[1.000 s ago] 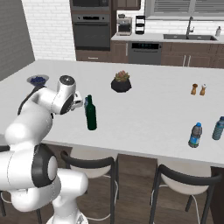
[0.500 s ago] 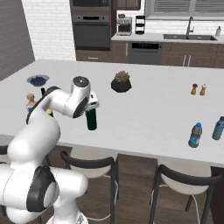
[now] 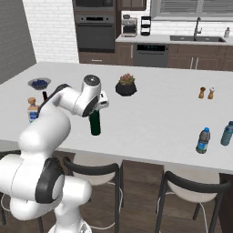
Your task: Move the plastic bottles in the middle to the plastics group, and the glass bottles in the middle to the glass group.
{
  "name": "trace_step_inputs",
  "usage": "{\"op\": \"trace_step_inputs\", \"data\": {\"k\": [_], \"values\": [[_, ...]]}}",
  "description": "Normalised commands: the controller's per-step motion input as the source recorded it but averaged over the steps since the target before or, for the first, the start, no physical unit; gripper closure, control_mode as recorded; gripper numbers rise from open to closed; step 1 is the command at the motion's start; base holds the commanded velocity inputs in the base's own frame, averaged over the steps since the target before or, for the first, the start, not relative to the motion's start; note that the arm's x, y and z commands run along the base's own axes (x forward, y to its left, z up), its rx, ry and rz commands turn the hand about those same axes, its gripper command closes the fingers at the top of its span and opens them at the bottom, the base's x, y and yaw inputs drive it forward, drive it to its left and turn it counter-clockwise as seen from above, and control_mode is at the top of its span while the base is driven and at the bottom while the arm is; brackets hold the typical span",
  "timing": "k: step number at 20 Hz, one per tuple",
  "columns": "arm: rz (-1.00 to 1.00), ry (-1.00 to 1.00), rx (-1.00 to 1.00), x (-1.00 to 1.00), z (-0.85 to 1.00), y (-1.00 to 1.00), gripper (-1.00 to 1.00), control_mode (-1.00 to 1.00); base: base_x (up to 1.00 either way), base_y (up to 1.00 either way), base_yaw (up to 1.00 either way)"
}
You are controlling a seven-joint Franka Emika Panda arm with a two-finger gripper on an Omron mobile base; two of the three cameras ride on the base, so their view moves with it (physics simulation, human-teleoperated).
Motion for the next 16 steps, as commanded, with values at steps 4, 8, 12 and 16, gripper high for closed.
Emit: {"op": "trace_step_inputs", "data": {"k": [4,8,12,16], "values": [[0.0,0.0,0.0,0.48,-0.2,0.0,-1.0,-1.0,0.0,0.0,0.0],[0.0,0.0,0.0,0.58,-0.2,-0.02,-1.0,-1.0,0.0,0.0,0.0],[0.01,0.0,0.0,0.4,-0.08,-0.01,-1.0,-1.0,0.0,0.0,0.0],[0.02,0.0,0.0,0.27,0.0,-0.03,-1.0,-1.0,0.0,0.0,0.0]]}}
